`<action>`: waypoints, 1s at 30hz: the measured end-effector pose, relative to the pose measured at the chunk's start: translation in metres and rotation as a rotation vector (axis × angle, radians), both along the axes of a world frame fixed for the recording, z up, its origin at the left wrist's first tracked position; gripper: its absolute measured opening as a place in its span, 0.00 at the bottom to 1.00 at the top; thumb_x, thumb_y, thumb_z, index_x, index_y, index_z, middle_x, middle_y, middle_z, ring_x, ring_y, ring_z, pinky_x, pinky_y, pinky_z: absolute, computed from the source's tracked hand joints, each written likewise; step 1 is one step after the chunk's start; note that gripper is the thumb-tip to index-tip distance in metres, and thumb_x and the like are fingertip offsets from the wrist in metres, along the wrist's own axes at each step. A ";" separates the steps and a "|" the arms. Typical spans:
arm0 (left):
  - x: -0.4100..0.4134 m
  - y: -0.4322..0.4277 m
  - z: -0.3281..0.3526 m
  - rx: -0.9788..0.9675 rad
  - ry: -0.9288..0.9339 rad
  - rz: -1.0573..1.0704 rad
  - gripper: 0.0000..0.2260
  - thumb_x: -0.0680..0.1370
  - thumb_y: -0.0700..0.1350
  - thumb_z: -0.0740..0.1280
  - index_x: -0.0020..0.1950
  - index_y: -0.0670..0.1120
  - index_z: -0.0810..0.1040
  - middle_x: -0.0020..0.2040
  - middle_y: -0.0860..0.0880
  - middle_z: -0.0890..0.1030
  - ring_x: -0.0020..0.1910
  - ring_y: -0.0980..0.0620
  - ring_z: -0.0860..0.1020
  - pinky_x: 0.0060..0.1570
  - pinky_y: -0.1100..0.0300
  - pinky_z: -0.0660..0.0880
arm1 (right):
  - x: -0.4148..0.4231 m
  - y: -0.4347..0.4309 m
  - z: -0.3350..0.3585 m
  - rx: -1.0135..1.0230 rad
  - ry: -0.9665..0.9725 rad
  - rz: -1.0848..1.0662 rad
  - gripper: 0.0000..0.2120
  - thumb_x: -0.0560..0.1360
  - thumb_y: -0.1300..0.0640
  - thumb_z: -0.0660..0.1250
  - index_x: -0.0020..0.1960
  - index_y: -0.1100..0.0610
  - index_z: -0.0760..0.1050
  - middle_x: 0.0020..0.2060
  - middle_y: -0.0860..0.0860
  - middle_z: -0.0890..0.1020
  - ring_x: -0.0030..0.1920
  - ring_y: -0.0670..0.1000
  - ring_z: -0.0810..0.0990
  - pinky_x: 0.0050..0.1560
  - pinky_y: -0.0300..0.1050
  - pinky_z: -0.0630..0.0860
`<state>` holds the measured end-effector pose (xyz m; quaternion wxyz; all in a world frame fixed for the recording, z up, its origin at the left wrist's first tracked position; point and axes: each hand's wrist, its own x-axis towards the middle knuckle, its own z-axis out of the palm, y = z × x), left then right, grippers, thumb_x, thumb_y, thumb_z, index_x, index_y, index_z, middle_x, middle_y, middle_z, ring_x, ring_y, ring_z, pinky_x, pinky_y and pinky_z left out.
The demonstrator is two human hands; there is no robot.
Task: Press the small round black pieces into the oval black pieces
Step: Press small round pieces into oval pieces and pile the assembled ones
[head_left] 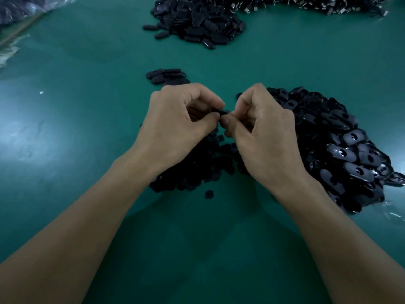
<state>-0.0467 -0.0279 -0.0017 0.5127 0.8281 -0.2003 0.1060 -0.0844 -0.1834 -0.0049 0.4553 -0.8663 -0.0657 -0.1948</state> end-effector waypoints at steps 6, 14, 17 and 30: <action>-0.001 0.000 0.000 0.041 0.000 -0.030 0.12 0.73 0.35 0.73 0.47 0.52 0.84 0.41 0.59 0.85 0.41 0.64 0.84 0.45 0.69 0.78 | 0.000 0.001 0.000 -0.036 0.041 0.032 0.10 0.78 0.64 0.68 0.45 0.52 0.70 0.35 0.45 0.79 0.37 0.44 0.78 0.34 0.34 0.73; -0.001 0.000 0.000 0.123 -0.029 -0.010 0.09 0.74 0.36 0.72 0.50 0.48 0.85 0.42 0.61 0.84 0.40 0.64 0.83 0.45 0.70 0.77 | -0.002 0.000 0.001 -0.130 0.076 0.022 0.12 0.80 0.64 0.64 0.43 0.52 0.64 0.32 0.49 0.76 0.30 0.49 0.71 0.26 0.45 0.67; -0.003 -0.001 -0.001 0.154 -0.055 -0.029 0.10 0.74 0.36 0.71 0.51 0.47 0.86 0.43 0.57 0.86 0.41 0.61 0.84 0.48 0.64 0.80 | -0.003 -0.002 0.000 -0.191 0.093 0.022 0.13 0.80 0.63 0.63 0.43 0.52 0.62 0.31 0.51 0.74 0.31 0.52 0.69 0.27 0.48 0.64; -0.002 -0.002 -0.001 0.071 -0.054 0.012 0.09 0.75 0.37 0.72 0.52 0.49 0.85 0.41 0.61 0.84 0.40 0.65 0.82 0.45 0.72 0.76 | 0.000 0.001 0.005 -0.025 0.025 -0.002 0.21 0.78 0.66 0.66 0.38 0.49 0.58 0.33 0.60 0.79 0.35 0.61 0.77 0.34 0.57 0.70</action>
